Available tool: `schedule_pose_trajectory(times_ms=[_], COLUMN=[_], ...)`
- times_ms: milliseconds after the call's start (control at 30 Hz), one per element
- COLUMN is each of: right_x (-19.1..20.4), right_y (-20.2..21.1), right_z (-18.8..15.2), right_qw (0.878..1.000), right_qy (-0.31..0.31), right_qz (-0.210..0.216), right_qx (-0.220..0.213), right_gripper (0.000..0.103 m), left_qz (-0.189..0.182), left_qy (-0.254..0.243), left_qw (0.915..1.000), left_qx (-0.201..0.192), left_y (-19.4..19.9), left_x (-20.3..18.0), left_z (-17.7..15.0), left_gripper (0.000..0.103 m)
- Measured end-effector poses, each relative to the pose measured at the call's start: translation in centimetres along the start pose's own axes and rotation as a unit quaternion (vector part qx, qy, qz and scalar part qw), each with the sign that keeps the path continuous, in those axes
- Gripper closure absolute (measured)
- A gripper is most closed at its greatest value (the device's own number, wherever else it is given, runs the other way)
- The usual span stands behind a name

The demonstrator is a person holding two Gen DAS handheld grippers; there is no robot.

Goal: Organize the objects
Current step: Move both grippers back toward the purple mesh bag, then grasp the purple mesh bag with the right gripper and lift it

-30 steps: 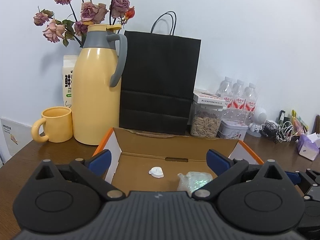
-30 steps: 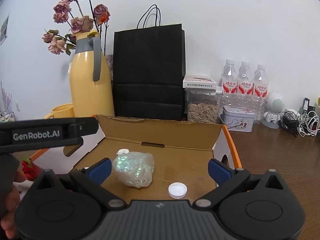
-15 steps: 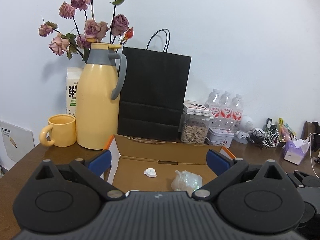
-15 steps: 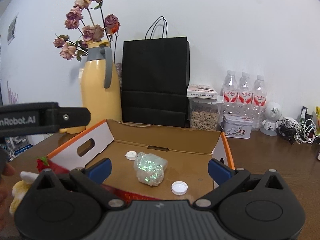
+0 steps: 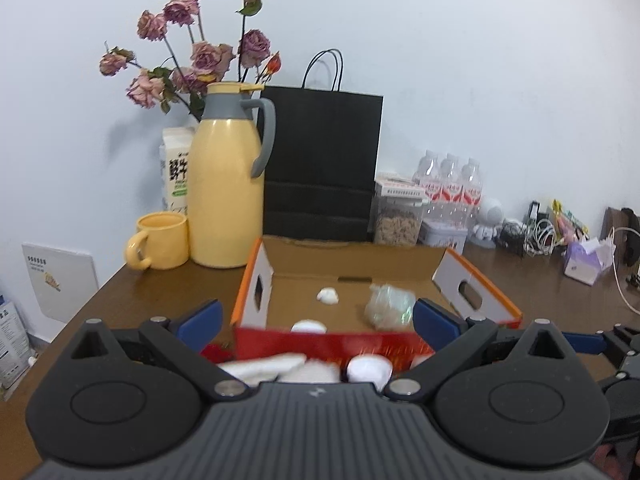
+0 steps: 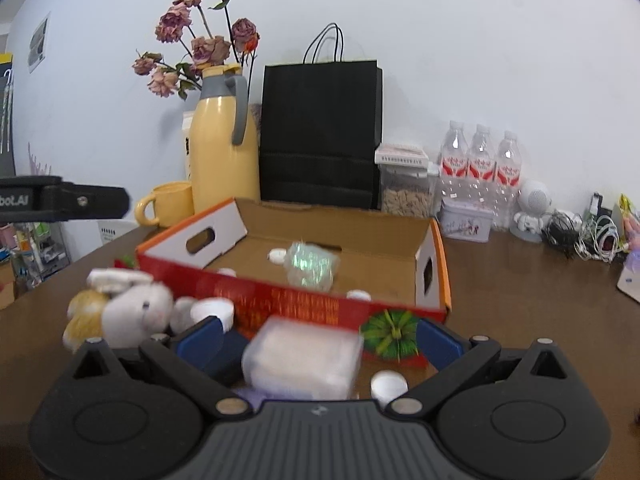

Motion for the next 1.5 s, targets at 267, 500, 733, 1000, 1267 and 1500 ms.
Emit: schedule_pose_trajectory(times_ms=[267,500,733,1000,1267,1500], right_x=[0.3,1.7,2.1,1.2,1.7,2.2], right_y=[2.4,1.8,-0.4,-0.4,1.0,2.3], right_z=[-4.4,-7.5,-8.7,-8.5,-8.9,-8.6], right_qw=[0.999,0.995,0.994,0.995,0.998,0.999], right_qy=[0.022,0.031,0.009,-0.022,-0.011,-0.007], right_qz=[0.017,0.049,0.048,0.04,0.024,0.013], right_qx=[0.042,0.083,0.102,0.089,0.062,0.031], right_gripper=[0.0,0.0,0.0,0.018,0.032,0.06], left_qz=[0.006,0.009,0.013,0.008,0.008,0.009], left_qy=[-0.011,0.002,0.015,0.03,0.034,0.035], left_qw=[0.9992,0.9978,0.9968,0.9964,0.9956,0.9952], left_qx=[0.038,0.066,0.077,0.078,0.086,0.091], left_y=[2.6,3.8,4.5,5.0,5.0,5.2], left_x=[2.0,3.5,4.7,5.2,5.3,5.3], left_z=[-4.0,-6.9,-8.2,-8.8,-9.5,-9.9], left_gripper=[0.0,0.0,0.0,0.0,0.0,0.0])
Point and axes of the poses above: each gripper's, at about its wrist camera, not at the fingertips, and y roughly against the way its jaws point, x to its left, z to its top, the point moved 10 cm from there along -y, roughly the way its jaws point, and after that the axes turned 1 degree about z, right-handed, at the moved point
